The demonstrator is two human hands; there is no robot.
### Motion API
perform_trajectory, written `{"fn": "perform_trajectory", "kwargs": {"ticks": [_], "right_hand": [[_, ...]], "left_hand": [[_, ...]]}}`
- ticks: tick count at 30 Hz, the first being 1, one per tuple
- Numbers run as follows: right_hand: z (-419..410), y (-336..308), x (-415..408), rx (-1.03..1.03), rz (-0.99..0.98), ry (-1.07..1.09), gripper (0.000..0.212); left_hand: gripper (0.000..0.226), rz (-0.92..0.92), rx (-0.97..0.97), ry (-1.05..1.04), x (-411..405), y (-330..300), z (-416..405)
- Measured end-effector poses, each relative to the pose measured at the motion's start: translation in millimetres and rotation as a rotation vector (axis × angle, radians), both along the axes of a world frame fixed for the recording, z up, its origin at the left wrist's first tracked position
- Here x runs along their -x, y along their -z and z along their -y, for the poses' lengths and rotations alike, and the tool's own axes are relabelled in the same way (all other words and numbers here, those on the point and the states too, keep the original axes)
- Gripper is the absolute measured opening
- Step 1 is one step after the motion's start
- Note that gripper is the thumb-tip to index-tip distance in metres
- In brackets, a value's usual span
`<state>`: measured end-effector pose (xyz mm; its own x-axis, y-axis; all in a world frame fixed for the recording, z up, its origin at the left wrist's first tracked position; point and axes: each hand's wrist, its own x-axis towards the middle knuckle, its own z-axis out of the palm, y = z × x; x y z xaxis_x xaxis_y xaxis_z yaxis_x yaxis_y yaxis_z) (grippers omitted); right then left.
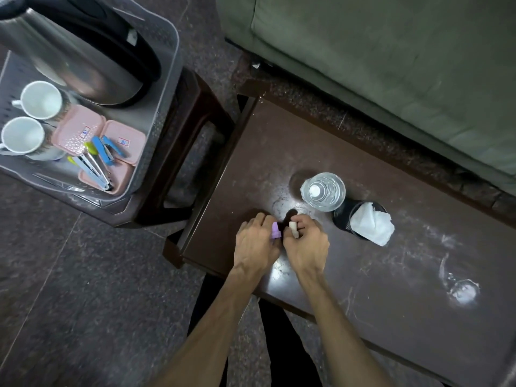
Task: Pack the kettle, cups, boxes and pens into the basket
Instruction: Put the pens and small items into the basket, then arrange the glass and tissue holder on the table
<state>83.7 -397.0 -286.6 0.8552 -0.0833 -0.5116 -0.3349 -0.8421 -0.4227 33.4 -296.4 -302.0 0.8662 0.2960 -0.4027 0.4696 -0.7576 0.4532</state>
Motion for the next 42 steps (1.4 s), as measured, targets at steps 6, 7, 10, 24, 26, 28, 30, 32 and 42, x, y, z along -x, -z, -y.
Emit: {"fn": "perform_trajectory", "kwargs": {"ticks": [6,7,10,24,26,28,30,32,42], "right_hand": [[-54,-24,-17,-0.180,0.096,0.020,0.023],[-69,-30,-19,-0.216,0.114,0.010,0.022],[-121,-54,-27,-0.369,0.149,-0.044,0.022],[-304,-100,-1,-0.218,0.257,-0.728,0.021],[-301,-93,5,-0.202,0.252,-0.754,0.023],[-299,-91,9,-0.241,0.269,-0.734,0.024],[-295,-90,13,-0.310,0.276,-0.695,0.022],[-290,-92,15,-0.400,0.275,-0.626,0.019],[-186,-101,4,-0.323,0.313,-0.258,0.016]], "left_hand": [[0.024,0.164,-0.040,-0.329,-5,-40,-46],[0.025,0.209,-0.055,-0.385,-6,-50,-58],[0.023,0.351,-0.139,-0.523,-8,-78,-103],[0.041,0.041,-0.291,-0.641,35,-115,-287],[0.048,0.015,-0.259,-0.603,42,-113,-287],[0.048,0.050,-0.244,-0.613,47,-113,-285],[0.050,0.059,-0.223,-0.645,51,-114,-279],[0.053,0.084,-0.214,-0.678,53,-116,-272],[0.030,0.476,-0.206,-0.490,25,-119,-184]]}}
